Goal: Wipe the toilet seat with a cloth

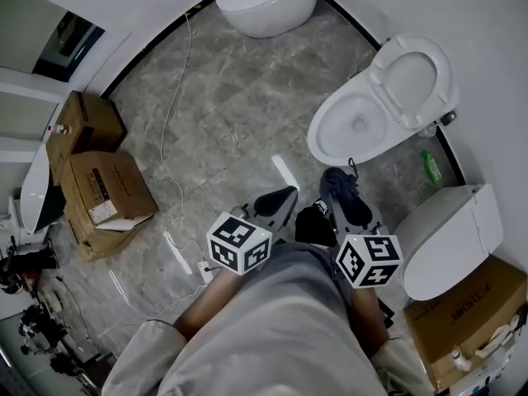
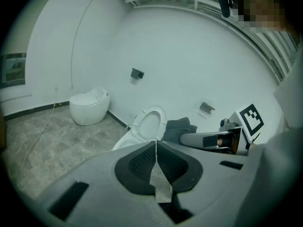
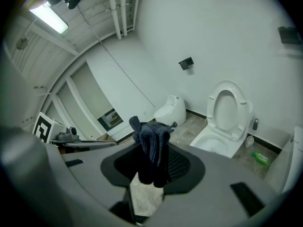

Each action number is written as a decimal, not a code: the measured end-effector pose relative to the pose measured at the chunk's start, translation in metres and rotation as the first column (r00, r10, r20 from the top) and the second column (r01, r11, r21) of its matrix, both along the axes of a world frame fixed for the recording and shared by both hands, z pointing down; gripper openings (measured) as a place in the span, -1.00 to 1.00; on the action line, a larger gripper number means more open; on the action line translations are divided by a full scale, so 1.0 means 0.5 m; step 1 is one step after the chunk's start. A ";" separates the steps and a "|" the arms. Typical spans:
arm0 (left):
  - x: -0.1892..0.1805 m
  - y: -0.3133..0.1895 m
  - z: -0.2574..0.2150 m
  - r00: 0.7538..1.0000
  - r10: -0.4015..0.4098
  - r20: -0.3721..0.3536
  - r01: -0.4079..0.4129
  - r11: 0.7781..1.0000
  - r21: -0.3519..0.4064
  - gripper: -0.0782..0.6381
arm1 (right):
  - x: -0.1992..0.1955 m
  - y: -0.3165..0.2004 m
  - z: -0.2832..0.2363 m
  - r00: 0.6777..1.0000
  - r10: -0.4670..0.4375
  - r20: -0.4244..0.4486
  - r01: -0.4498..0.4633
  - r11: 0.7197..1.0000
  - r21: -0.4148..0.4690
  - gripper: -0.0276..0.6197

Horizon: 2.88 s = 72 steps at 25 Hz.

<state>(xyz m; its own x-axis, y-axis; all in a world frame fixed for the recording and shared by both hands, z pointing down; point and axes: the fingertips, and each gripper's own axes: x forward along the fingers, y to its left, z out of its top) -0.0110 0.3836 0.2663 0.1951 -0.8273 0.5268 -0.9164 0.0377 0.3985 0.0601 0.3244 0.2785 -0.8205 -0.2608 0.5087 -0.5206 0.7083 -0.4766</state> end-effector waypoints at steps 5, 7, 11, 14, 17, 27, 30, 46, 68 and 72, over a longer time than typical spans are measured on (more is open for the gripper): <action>0.002 -0.080 0.001 0.990 0.110 0.087 -0.109 0.994 -0.016 -0.75 | 0.009 -0.076 0.017 0.999 0.051 0.001 -0.051 0.999 -0.011 -0.55; 0.006 -0.105 0.001 0.989 0.135 0.068 -0.134 0.991 -0.016 -0.75 | 0.023 -0.097 0.020 0.996 0.085 -0.003 -0.085 0.996 -0.015 -0.55; 0.013 -0.152 -0.007 0.985 0.171 0.034 -0.171 0.985 0.004 -0.75 | 0.046 -0.127 0.025 0.986 0.163 -0.013 -0.164 0.986 -0.024 -0.55; 0.024 -0.198 -0.002 0.972 0.230 0.044 -0.231 0.973 0.008 -0.75 | 0.064 -0.155 0.033 0.974 0.224 -0.032 -0.225 0.974 -0.021 -0.55; 0.035 -0.253 0.002 0.945 0.318 0.075 -0.321 0.947 0.019 -0.75 | 0.081 -0.188 0.044 0.954 0.293 -0.059 -0.294 0.956 -0.016 -0.55; 0.007 -0.499 -0.016 0.823 0.568 -0.004 -0.566 0.820 0.084 -0.76 | 0.079 -0.370 0.038 0.819 0.567 -0.084 -0.570 0.822 -0.009 -0.56; -0.016 -0.565 -0.024 0.777 0.629 -0.008 -0.626 0.775 0.090 -0.76 | 0.059 -0.422 0.035 0.768 0.636 -0.074 -0.640 0.767 -0.041 -0.56; -0.144 -0.784 0.003 0.599 0.791 -0.127 -0.784 0.611 0.109 -0.76 | -0.098 -0.580 0.061 0.478 0.865 -0.150 -0.878 0.476 -0.051 -0.57; -0.133 -0.840 0.084 0.705 0.697 -0.130 -0.705 0.709 -0.023 -0.76 | 0.045 -0.723 0.190 0.323 0.940 -0.108 -0.945 0.314 -0.096 -0.60; -0.126 -0.850 0.073 0.709 0.690 -0.143 -0.701 0.713 -0.033 -0.76 | 0.081 -0.761 0.226 0.310 0.941 -0.134 -0.946 0.291 -0.141 -0.59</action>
<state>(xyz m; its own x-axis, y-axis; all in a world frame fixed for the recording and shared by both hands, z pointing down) -0.0741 -0.0415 0.3029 0.7593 -0.3901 0.5208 -0.6451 -0.5566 0.5236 0.1005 -0.0560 0.3915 -0.0551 -0.7614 0.6460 -0.7865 -0.3654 -0.4978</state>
